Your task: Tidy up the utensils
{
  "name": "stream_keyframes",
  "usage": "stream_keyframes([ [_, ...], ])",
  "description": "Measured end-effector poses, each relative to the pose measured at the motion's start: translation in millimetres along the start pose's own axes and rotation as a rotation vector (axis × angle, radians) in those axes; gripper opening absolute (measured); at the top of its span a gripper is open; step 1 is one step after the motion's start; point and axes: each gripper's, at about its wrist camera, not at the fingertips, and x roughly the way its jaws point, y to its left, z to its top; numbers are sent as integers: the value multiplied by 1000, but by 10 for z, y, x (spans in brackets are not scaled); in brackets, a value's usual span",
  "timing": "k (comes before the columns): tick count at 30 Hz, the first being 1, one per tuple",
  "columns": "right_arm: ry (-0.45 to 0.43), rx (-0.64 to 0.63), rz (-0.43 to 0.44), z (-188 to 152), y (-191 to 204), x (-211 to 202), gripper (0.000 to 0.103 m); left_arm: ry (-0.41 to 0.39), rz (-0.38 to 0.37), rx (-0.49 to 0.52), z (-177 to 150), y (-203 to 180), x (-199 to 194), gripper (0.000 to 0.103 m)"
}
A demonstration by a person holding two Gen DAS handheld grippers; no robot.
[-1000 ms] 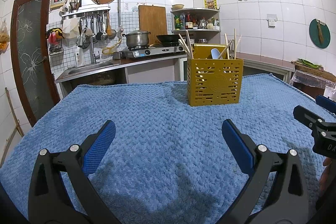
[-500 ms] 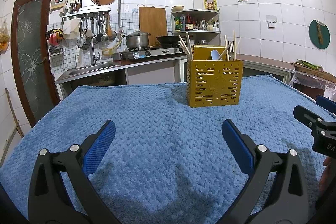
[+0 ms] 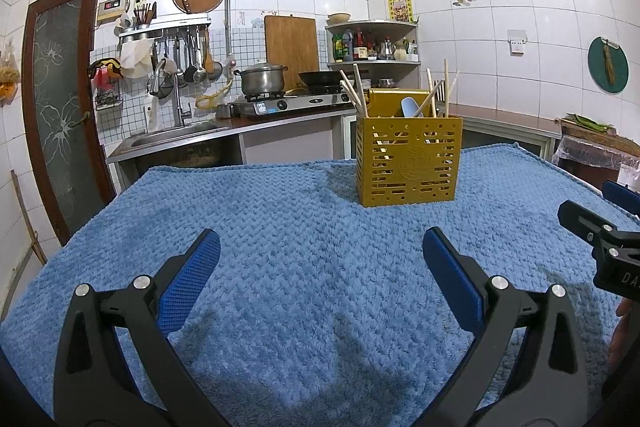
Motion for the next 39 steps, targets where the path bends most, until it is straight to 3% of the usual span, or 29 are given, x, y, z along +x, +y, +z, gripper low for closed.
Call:
stream_keyframes([
  [39,0,-1,1,1,-11,-4,99,-11,6,2,20,25,-29,98],
])
